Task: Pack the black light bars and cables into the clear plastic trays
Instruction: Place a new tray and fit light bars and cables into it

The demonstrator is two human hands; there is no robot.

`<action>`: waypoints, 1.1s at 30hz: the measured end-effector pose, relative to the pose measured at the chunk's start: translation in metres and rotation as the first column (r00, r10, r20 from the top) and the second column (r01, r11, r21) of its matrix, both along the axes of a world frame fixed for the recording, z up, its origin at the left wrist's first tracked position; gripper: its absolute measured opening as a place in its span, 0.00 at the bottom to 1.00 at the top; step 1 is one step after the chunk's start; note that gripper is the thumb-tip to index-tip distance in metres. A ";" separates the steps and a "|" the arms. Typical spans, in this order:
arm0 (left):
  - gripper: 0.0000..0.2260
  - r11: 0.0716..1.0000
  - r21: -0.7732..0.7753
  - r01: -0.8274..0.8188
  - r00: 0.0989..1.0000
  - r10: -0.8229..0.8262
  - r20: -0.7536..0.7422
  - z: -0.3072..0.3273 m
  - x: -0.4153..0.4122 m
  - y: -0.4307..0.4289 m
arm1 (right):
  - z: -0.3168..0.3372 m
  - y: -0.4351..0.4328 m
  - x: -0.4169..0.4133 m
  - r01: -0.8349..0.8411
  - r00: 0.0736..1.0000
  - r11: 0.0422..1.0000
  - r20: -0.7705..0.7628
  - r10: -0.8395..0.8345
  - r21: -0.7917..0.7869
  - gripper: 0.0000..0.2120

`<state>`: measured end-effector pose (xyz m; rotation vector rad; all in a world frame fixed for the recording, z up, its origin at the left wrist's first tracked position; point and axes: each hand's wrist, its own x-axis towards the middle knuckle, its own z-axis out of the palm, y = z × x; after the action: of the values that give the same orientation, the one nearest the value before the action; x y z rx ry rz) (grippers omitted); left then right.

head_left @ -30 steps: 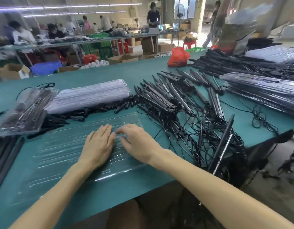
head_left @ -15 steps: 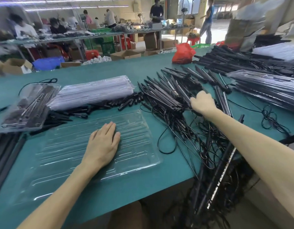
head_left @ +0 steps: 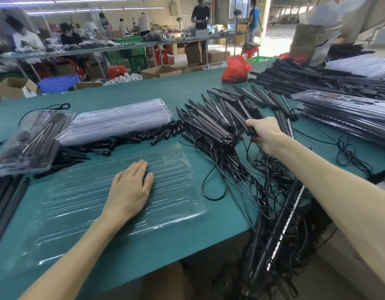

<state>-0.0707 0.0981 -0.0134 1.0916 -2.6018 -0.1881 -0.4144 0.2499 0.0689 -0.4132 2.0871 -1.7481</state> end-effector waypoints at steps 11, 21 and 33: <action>0.26 1.000 0.002 -0.006 1.000 0.006 -0.013 0.001 -0.001 0.000 | 0.033 0.005 0.012 0.062 0.950 0.887 0.300 0.088 -0.457 0.04; 0.26 1.000 0.000 -0.001 1.000 0.001 -0.017 0.003 -0.001 0.003 | 0.022 0.003 0.025 -0.121 0.957 0.948 0.219 0.190 -0.293 0.07; 0.26 1.000 0.003 -0.004 0.999 0.004 -0.040 0.003 0.000 0.003 | 0.019 0.019 0.015 -0.081 0.970 0.956 0.198 0.141 -0.281 0.09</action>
<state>-0.0706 0.1012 -0.0103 1.0836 -2.5649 -0.2108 -0.3991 0.2687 0.0882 -0.3894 1.6495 -1.9230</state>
